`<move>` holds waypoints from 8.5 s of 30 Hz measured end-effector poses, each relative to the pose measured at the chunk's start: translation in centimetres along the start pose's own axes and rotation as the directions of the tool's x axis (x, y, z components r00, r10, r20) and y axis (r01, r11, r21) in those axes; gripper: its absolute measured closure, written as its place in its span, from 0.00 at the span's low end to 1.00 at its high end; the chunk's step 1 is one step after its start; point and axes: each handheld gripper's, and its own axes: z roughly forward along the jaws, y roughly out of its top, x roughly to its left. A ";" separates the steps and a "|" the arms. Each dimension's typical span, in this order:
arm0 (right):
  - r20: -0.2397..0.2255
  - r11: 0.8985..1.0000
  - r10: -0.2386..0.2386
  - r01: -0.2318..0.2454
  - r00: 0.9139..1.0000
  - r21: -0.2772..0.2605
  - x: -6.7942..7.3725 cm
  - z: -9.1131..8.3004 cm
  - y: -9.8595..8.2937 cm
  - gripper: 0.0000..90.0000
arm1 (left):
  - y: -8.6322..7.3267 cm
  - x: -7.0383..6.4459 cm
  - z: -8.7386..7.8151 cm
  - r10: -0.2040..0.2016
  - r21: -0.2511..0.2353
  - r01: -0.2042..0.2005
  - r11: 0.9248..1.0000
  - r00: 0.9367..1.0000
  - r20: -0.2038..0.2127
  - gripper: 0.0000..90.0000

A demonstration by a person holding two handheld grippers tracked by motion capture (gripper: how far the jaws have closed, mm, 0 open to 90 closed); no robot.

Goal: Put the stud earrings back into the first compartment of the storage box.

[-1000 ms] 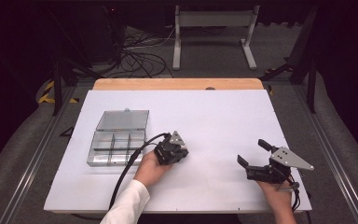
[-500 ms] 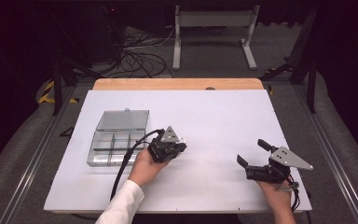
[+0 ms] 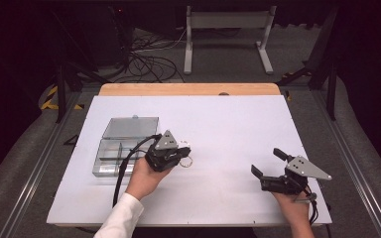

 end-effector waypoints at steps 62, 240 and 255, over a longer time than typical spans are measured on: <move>-0.006 1.000 -0.006 0.007 1.000 0.019 0.1 0.5 -0.2 0.03 | -10.4 9.6 -10.4 -0.230 0.015 0.245 0.969 0.928 -0.295 0.95; -0.036 1.000 -0.012 0.013 0.999 0.022 0.3 0.6 -0.1 0.03 | 0.0 0.5 3.3 0.059 0.280 -0.065 0.958 0.998 0.030 0.95; -0.040 0.999 -0.015 0.016 0.999 0.031 0.3 0.8 -0.2 0.03 | -0.3 2.1 -0.2 -0.009 0.164 0.013 0.986 1.000 -0.028 0.95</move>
